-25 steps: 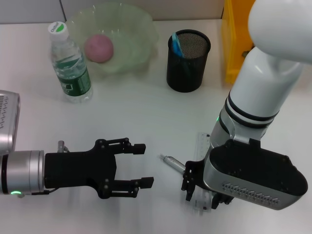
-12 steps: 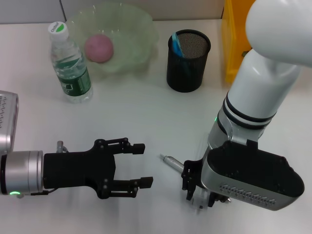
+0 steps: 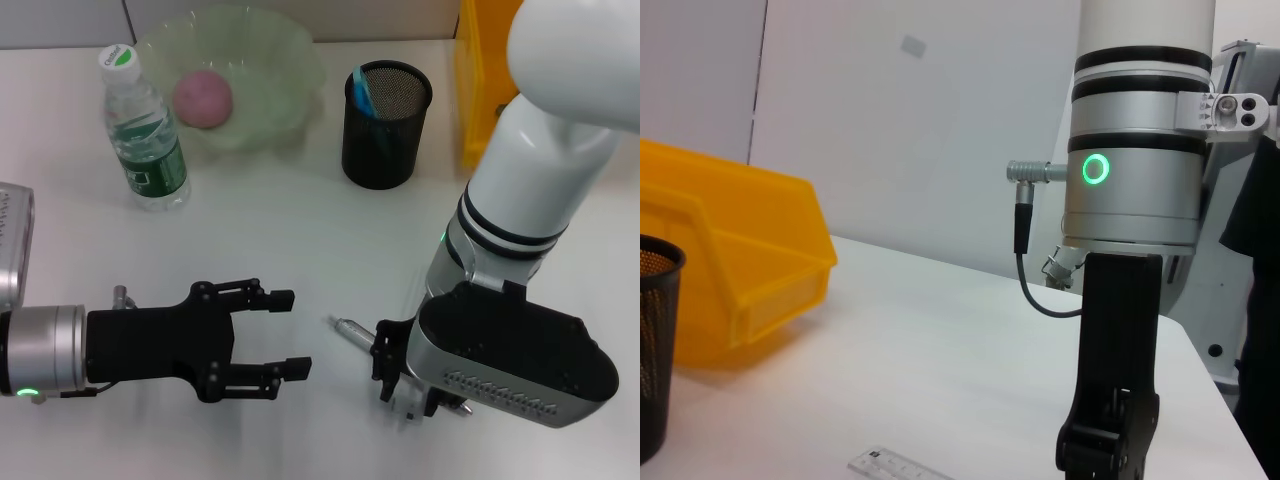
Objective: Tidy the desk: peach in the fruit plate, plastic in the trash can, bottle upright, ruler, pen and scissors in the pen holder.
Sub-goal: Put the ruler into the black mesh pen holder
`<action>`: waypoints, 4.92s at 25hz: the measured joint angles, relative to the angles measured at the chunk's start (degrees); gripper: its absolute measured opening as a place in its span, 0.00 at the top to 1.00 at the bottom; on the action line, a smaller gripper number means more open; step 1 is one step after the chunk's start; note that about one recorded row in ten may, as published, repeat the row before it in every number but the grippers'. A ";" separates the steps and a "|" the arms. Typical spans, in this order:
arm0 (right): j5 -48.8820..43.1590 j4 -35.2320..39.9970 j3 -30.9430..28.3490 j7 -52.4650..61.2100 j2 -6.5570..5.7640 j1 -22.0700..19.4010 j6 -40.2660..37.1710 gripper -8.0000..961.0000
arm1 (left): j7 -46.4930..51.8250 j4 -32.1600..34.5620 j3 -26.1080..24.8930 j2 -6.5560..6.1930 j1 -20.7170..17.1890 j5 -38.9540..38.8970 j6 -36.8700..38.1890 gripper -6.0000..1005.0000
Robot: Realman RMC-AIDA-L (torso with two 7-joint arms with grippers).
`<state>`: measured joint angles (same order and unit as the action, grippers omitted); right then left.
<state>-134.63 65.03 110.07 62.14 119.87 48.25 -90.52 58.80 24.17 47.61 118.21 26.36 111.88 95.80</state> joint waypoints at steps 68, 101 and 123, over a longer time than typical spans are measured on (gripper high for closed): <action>10.04 7.05 -35.30 25.07 -0.47 -5.98 -5.55 0.60 | -0.84 -2.00 -1.38 0.33 -0.70 -2.11 -0.34 0.22; 20.99 0.60 -44.38 4.85 -0.44 -15.57 -2.29 0.60 | -0.89 -2.52 -0.94 0.25 -0.91 -3.30 0.27 0.22; 24.88 14.62 -34.41 -18.76 0.01 -27.88 9.09 0.60 | -0.18 -2.65 -2.63 0.27 -1.07 -3.74 0.35 0.22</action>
<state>-109.75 79.65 75.66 43.38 119.88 20.37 -81.43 58.62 21.53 44.97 118.47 25.30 108.14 96.15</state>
